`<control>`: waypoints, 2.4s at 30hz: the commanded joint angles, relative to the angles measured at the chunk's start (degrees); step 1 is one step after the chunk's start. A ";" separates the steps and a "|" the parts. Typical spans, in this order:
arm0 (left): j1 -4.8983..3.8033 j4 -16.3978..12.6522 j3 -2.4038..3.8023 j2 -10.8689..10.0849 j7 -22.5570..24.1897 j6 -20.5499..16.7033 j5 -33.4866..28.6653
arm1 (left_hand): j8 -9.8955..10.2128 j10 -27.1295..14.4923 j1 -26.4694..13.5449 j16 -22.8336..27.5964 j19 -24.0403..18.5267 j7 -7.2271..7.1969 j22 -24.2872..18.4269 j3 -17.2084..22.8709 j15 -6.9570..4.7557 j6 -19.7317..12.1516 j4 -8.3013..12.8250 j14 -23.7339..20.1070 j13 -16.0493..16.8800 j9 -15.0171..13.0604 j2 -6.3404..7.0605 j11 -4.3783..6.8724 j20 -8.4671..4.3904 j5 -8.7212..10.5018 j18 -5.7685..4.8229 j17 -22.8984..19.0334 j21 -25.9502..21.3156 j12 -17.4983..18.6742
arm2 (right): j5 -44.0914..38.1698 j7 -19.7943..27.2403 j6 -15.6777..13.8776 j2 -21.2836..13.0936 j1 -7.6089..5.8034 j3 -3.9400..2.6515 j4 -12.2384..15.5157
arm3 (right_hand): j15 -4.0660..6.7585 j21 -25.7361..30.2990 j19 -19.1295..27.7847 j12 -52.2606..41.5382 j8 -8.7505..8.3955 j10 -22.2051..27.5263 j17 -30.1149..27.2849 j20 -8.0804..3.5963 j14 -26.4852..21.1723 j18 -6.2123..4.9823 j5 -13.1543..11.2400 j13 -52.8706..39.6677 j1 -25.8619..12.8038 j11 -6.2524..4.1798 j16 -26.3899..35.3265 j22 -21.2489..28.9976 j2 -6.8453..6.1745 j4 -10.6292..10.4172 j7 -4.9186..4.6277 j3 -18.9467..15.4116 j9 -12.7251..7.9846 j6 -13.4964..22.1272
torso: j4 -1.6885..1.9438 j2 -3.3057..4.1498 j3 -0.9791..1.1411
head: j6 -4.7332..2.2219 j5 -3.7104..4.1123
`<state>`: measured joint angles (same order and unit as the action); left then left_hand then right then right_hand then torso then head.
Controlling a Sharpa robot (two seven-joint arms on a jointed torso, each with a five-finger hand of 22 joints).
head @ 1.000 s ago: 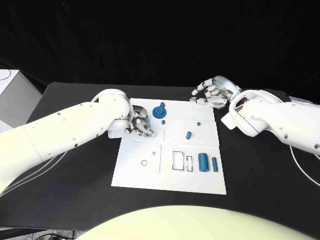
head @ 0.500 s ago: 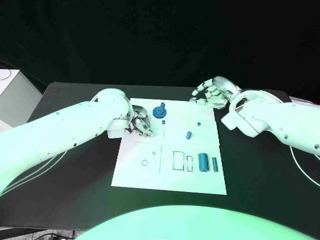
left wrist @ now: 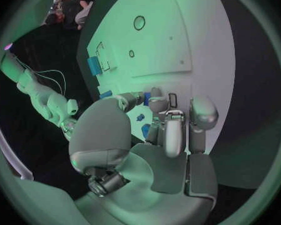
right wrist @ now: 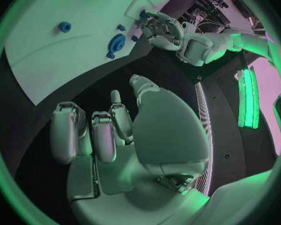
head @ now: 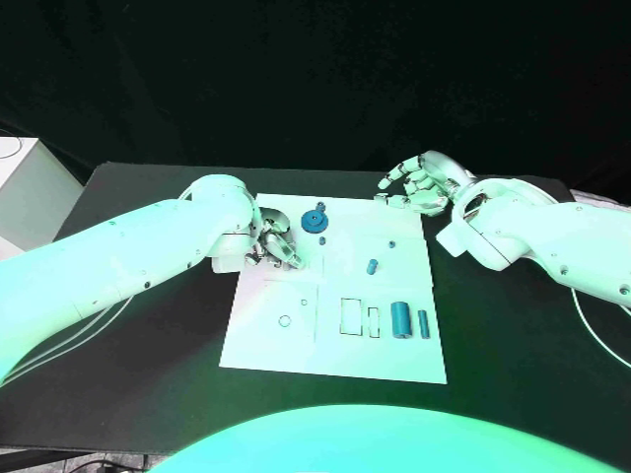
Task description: Assemble the parts on the task board
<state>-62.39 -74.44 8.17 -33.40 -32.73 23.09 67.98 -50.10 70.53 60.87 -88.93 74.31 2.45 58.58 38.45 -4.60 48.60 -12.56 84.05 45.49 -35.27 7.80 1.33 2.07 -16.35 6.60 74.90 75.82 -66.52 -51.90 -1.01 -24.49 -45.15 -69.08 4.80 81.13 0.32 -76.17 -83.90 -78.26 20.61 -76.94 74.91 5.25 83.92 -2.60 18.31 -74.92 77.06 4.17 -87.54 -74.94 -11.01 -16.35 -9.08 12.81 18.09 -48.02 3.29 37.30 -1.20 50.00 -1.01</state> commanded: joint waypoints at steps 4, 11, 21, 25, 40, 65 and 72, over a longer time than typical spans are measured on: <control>0.23 0.73 -0.20 -0.06 -1.44 -0.08 0.34 | 0.13 -0.21 -1.15 0.25 -0.16 0.16 -0.04 0.83 0.40 0.10 0.47 5.22 -0.05 0.11 0.84 -0.10 0.14 0.22 -0.56 12.84 -0.15 -0.10 | -0.12 0.45 0.80 0.01 0.06 0.00 0.00 | -0.14 0.19 -1.97 -0.34 0.35 -0.03 11.62 0.22 4.98 -0.31 0.28 -3.23 -0.50 0.09 0.07 -7.29 -0.02 -0.03 0.08 -0.27 0.08 0.51 | 0.00 -0.01 0.02 | 0.00 -0.01; 0.23 1.01 -0.19 -0.07 -1.42 -0.34 -1.20 | 0.18 -0.43 2.33 0.27 -0.18 0.13 -0.05 6.17 0.23 -0.49 3.91 5.22 -0.15 0.21 -0.76 0.07 -0.05 -0.50 -0.51 12.85 -0.20 -0.04 | -0.12 0.43 0.91 0.00 0.11 0.01 -0.05 | -0.14 0.19 -1.97 -0.34 0.35 -0.03 11.62 0.22 4.98 -0.31 0.28 -3.23 -0.50 0.09 0.07 -7.29 -0.02 -0.03 0.08 -0.27 0.08 0.51 | -0.02 0.01 0.00 | 0.00 0.00; 0.16 0.99 -0.10 -0.22 -1.32 0.76 -2.84 | -0.21 -0.59 2.48 0.37 -0.27 0.48 0.03 11.44 0.49 -0.70 6.99 5.17 -0.62 0.04 -1.01 -0.21 0.20 -0.39 -0.55 12.71 -0.15 0.17 | -0.12 0.38 1.07 0.03 0.20 0.02 -0.13 | -0.14 0.19 -1.97 -0.34 0.35 -0.03 11.62 0.22 4.98 -0.31 0.28 -3.23 -0.50 0.09 0.07 -7.29 -0.02 -0.03 0.08 -0.27 0.08 0.51 | -0.01 -0.03 0.01 | 0.00 -0.01; -0.12 1.37 -0.07 -0.03 -1.31 1.87 -3.37 | -0.32 -0.47 2.42 0.24 -0.23 0.50 0.19 12.09 0.53 -0.63 7.58 5.24 -0.46 0.00 -0.98 -0.23 0.24 -0.36 -0.57 12.94 -0.06 0.06 | -0.12 0.37 1.14 0.07 0.22 0.03 -0.16 | -0.14 0.19 -1.99 -0.39 0.41 -0.06 11.62 0.22 4.98 -0.31 0.31 -3.22 -0.62 0.08 0.07 -7.31 0.05 -0.05 0.09 -0.27 0.11 0.48 | -0.02 0.02 0.01 | 0.00 0.00; -1.87 3.40 -0.08 1.38 -1.61 6.39 -3.32 | -0.53 0.13 2.21 -0.25 0.17 0.45 1.06 13.35 0.52 -0.26 8.97 5.51 0.21 -0.12 -0.72 -0.18 0.26 -0.44 -0.71 13.74 0.40 -0.41 | -0.12 0.30 1.30 0.13 0.24 0.05 -0.18 | -0.13 0.19 -1.99 -0.43 0.43 -0.10 11.61 0.22 4.98 -0.31 0.31 -3.25 -0.65 0.08 0.08 -7.31 0.07 -0.05 0.09 -0.27 0.12 0.46 | -0.02 0.01 0.07 | 0.00 0.04; -5.36 6.13 -2.28 4.68 -2.15 10.36 -4.20 | -0.61 1.20 1.69 -0.63 1.03 0.31 2.69 14.28 0.43 0.33 9.89 5.72 1.59 -0.21 -0.59 -0.05 0.21 -0.77 -1.00 14.37 1.26 -1.25 | -0.24 0.26 1.42 0.28 0.24 0.07 -0.25 | -0.12 0.14 -2.02 -0.45 0.46 -0.11 11.63 0.21 4.99 -0.29 0.32 -3.23 -0.66 0.07 0.06 -7.35 0.07 -0.02 0.11 -0.26 0.13 0.45 | 0.05 -0.03 0.03 | 0.00 -0.04; -6.02 7.01 -3.50 5.36 -2.32 11.16 -4.89 | -0.61 1.60 1.37 -0.74 1.39 0.25 3.37 14.59 0.38 0.56 10.20 5.78 2.08 -0.24 -0.58 0.01 0.16 -1.00 -1.12 14.55 1.62 -1.56 | -0.35 0.28 1.45 0.33 0.25 0.07 -0.31 | -0.12 0.14 -2.02 -0.45 0.46 -0.11 11.63 0.21 4.99 -0.29 0.32 -3.23 -0.66 0.07 0.06 -7.35 0.07 -0.02 0.11 -0.26 0.13 0.45 | 0.08 -0.06 0.01 | 0.00 -0.08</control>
<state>-68.30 -67.50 4.68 -28.26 -34.74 32.35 64.01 -50.37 71.81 61.49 -89.37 75.36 3.06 61.90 42.13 -4.60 48.48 -13.11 84.05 47.52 -35.48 8.52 1.33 2.27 -17.20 6.60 74.90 77.33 -67.86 -51.92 -1.08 -23.83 -44.87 -68.86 4.88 80.83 0.32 -76.17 -83.90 -78.49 20.84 -76.94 74.90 5.25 83.92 -2.60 18.31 -74.91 77.06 4.17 -87.54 -74.94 -11.01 -16.35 -9.08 12.81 18.13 -48.02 3.34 37.27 -1.16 50.00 -1.08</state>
